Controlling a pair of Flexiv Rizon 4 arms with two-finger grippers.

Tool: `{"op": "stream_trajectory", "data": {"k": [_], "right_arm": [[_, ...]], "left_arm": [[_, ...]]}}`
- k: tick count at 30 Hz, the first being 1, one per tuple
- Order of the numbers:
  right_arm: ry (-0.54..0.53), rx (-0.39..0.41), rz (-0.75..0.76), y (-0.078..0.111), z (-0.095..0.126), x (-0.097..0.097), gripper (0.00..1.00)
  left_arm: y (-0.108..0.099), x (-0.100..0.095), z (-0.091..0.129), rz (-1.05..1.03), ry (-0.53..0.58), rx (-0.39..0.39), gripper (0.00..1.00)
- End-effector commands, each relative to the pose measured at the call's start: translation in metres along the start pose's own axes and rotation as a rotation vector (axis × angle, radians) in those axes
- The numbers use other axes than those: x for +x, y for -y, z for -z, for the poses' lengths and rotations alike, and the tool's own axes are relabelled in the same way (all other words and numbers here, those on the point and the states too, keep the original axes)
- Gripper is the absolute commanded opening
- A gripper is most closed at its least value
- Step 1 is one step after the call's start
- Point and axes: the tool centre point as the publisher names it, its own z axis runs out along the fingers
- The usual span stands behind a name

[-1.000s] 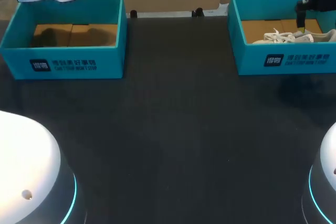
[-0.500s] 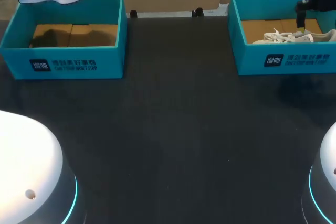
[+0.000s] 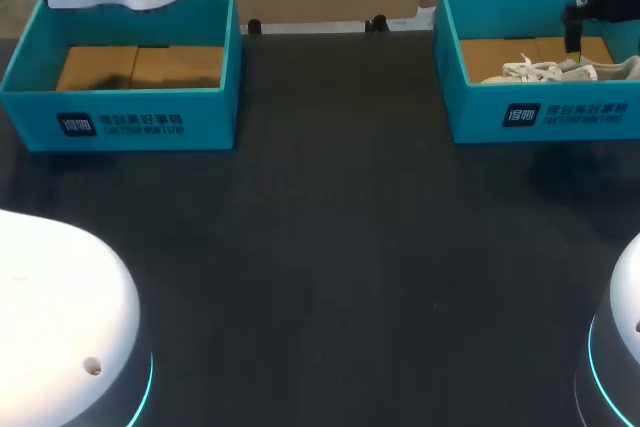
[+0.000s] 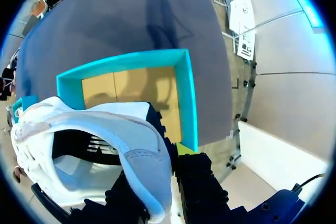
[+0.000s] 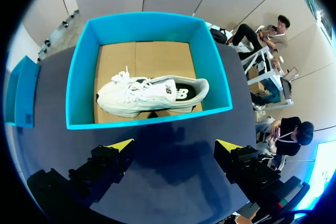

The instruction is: Take the shoe out of the shoebox, open the shoe tongue, remove and reinsert the insole, then place the shoe into the shoebox

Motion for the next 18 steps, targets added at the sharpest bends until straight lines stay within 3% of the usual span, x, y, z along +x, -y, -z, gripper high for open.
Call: {"op": "stream_trajectory", "data": {"k": [1, 10, 18], "right_arm": [[0.0, -0.001, 0.0, 0.0, 0.0, 0.0, 1.0], [0.0, -0.001, 0.0, 0.0, 0.0, 0.0, 1.0], [0.0, -0.001, 0.0, 0.0, 0.0, 0.0, 1.0]], "left_arm": [[0.022, -0.017, 0.008, -0.004, -0.017, -0.003, 0.0], [0.039, -0.052, 0.008, -0.009, -0.025, -0.005, 0.0], [0.064, -0.1, 0.016, -0.07, -0.028, -0.018, 0.0]]}}
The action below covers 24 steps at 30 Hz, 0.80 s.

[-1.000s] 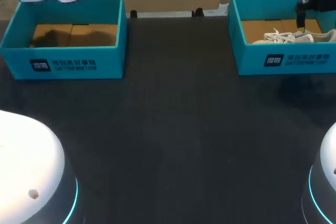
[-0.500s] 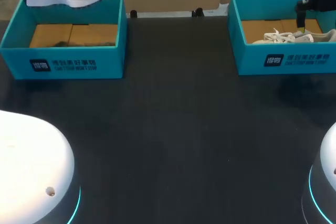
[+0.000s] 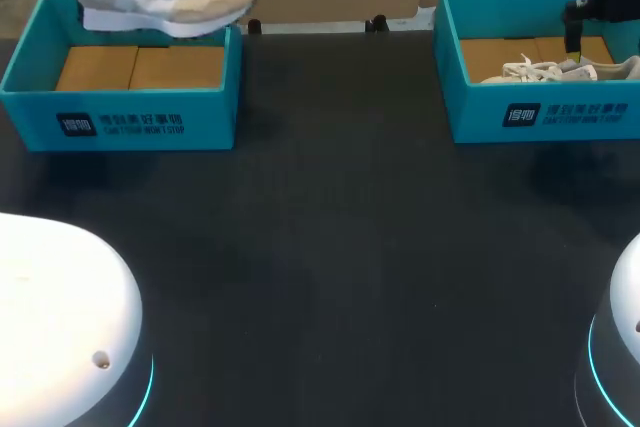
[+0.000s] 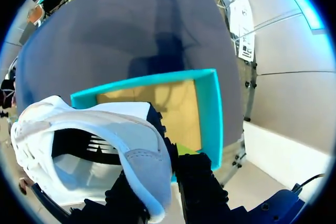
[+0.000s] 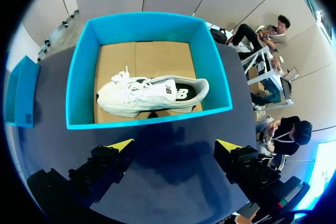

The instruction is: Take the shoe out of the shoebox, open the shoe tongue, remove and reinsert the insole, then place the shoe into the shoebox

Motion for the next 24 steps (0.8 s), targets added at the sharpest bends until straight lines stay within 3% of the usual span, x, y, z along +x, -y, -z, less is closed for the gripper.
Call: {"op": "stream_trajectory", "data": {"k": [1, 6, 19, 24], "right_arm": [[0.0, -0.001, 0.0, 0.0, 0.0, 0.0, 1.0], [0.0, -0.001, 0.0, 0.0, 0.0, 0.0, 1.0], [0.0, -0.001, 0.0, 0.0, 0.0, 0.0, 1.0], [0.0, -0.001, 0.0, 0.0, 0.0, 0.0, 1.0]], "left_arm": [[0.022, -0.023, 0.009, -0.012, -0.037, -0.039, 0.0], [0.032, -0.043, 0.016, -0.038, -0.012, -0.026, 0.0], [0.064, -0.071, 0.028, 0.01, 0.075, -0.041, 0.0], [0.064, -0.071, 0.028, 0.01, 0.075, -0.041, 0.0]]}}
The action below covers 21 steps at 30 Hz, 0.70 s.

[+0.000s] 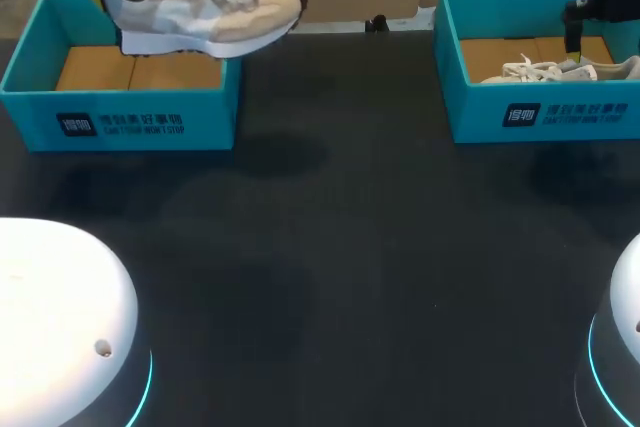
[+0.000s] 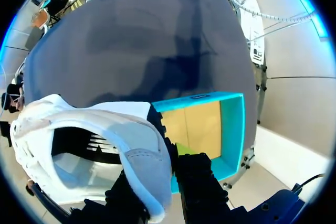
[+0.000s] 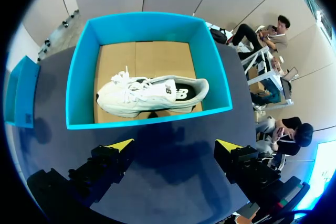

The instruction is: Take the shoe out of the shoebox, open the shoe tongue, remove and reinsert the insole, then place the shoe into the shoebox

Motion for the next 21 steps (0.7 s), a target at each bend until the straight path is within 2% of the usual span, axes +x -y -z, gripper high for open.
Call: {"op": "stream_trajectory", "data": {"k": [1, 19, 21], "right_arm": [[0.0, -0.001, 0.0, 0.0, 0.0, 0.0, 1.0], [0.0, -0.001, 0.0, 0.0, 0.0, 0.0, 1.0], [0.0, -0.001, 0.0, 0.0, 0.0, 0.0, 1.0]], "left_arm": [[0.007, 0.001, 0.002, 0.001, 0.002, -0.027, 0.0], [0.007, 0.001, 0.002, 0.001, 0.002, -0.027, 0.0], [0.017, -0.008, 0.005, -0.006, 0.015, -0.019, 0.0]]}}
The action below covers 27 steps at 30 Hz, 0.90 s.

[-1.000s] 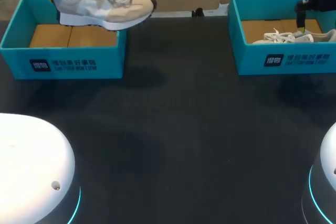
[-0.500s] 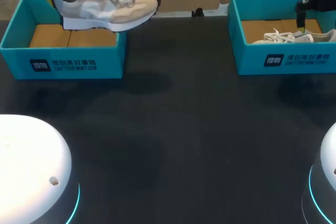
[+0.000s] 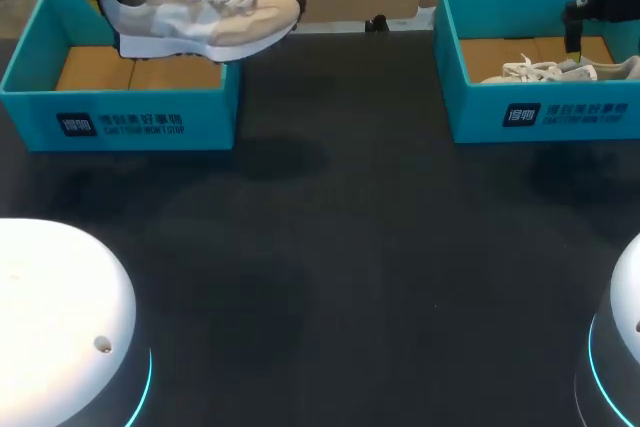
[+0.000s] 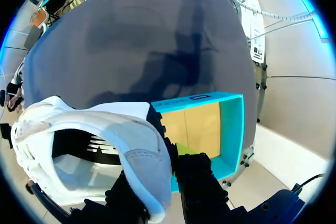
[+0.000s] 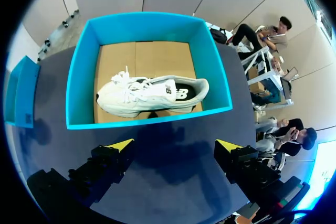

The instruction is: Take the shoe out of the shoebox, open the shoe tongue, remove and reinsert the insole, then place the shoe into the shoebox

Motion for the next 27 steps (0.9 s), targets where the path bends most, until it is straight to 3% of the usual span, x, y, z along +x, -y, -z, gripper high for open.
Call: {"op": "stream_trajectory", "data": {"k": [1, 14, 27], "right_arm": [[0.0, -0.001, 0.0, 0.0, 0.0, 0.0, 1.0], [0.0, -0.001, 0.0, 0.0, 0.0, 0.0, 1.0], [0.0, -0.001, 0.0, 0.0, 0.0, 0.0, 1.0]], "left_arm": [[0.016, -0.012, 0.006, 0.006, -0.011, 0.0, 0.0], [0.076, -0.055, 0.026, 0.046, -0.099, 0.011, 0.0], [0.12, -0.104, 0.019, 0.089, -0.107, 0.077, 0.0]]}}
